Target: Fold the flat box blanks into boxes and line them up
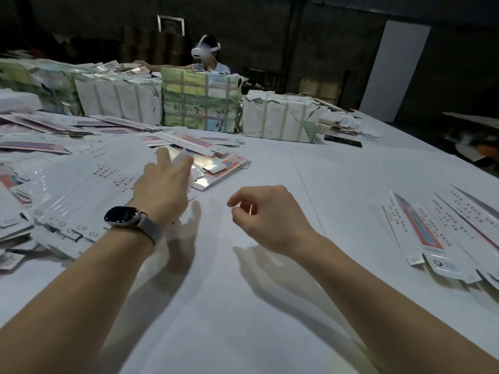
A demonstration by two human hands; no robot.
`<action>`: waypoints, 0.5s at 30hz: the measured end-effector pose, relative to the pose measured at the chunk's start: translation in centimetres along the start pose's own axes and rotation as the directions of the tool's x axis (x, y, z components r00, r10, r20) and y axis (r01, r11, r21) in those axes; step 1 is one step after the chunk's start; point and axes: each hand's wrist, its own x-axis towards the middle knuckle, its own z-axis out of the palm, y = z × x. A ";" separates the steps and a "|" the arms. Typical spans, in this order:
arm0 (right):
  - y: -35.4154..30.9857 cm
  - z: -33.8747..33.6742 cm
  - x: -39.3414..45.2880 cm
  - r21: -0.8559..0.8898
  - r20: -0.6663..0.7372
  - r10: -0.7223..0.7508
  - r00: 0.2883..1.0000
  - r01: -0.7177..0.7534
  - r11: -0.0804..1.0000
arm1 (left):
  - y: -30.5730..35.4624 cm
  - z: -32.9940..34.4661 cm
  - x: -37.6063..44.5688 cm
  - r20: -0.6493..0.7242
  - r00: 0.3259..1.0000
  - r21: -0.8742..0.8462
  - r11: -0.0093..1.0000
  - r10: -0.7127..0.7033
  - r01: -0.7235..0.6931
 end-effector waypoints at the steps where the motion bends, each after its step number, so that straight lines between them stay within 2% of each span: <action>1: 0.1 0.0 0.1 0.006 -0.005 0.000 1.000 0.000 1.000 | -0.1 -0.4 0.1 -0.040 0.999 -0.044 0.999 -0.002 0.000; 4: 0.4 -0.2 0.4 0.018 -0.031 0.001 1.000 0.000 1.000 | 0.2 -2.1 0.5 -0.162 0.987 -0.063 0.998 -0.017 0.007; 6: 0.5 -0.5 0.6 0.036 -0.080 0.001 0.997 0.002 0.999 | 1.2 -2.9 0.3 -0.217 0.975 -0.242 0.966 0.037 -0.091; 7: 0.5 -0.7 0.7 0.049 -0.121 -0.005 0.993 0.011 0.999 | 1.9 -3.1 -0.1 -0.225 0.972 -0.401 0.902 0.072 -0.160; 8: 0.5 -1.0 0.8 0.065 -0.174 -0.016 0.985 0.027 0.998 | 2.8 -3.3 -0.4 -0.207 0.973 -0.579 0.789 0.101 -0.205; 9: 0.5 -1.3 0.9 0.083 -0.235 -0.026 0.972 0.047 0.995 | 3.6 -3.4 -0.9 -0.164 0.977 -0.743 0.635 0.134 -0.212; 11: 0.5 -2.2 1.0 0.130 -0.359 -0.033 0.933 0.085 0.988 | 4.8 -3.5 -1.9 -0.056 0.976 -0.945 0.304 0.212 -0.120; 13: 0.6 -3.1 1.2 0.191 -0.463 -0.012 0.886 0.113 0.975 | 5.8 -3.1 -2.6 0.027 0.959 -0.997 0.082 0.283 0.003; 15: 0.8 -4.1 1.3 0.225 -0.522 0.005 0.853 0.132 0.965 | 6.5 -2.5 -3.1 0.077 0.933 -0.994 -0.045 0.351 0.099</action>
